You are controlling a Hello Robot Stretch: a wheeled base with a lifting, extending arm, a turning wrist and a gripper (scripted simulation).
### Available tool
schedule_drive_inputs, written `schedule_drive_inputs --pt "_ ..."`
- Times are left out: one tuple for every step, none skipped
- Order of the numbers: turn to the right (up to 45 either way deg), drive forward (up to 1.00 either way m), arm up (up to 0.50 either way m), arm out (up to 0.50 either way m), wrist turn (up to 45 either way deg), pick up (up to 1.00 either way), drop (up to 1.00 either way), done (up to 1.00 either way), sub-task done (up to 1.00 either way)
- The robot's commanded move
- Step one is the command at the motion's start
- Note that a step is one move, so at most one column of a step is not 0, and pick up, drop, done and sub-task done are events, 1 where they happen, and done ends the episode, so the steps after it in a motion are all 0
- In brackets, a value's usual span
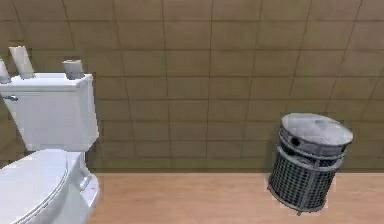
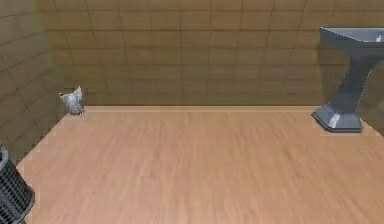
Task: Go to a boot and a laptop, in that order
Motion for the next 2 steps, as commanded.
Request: schedule_drive_inputs --pt "-45.0 0.0 0.0 0.0 0.0 0.0 0.0 0.0 0.0" --pt "-45.0 0.0 0.0 0.0 0.0 0.0 0.0 0.0 0.0"
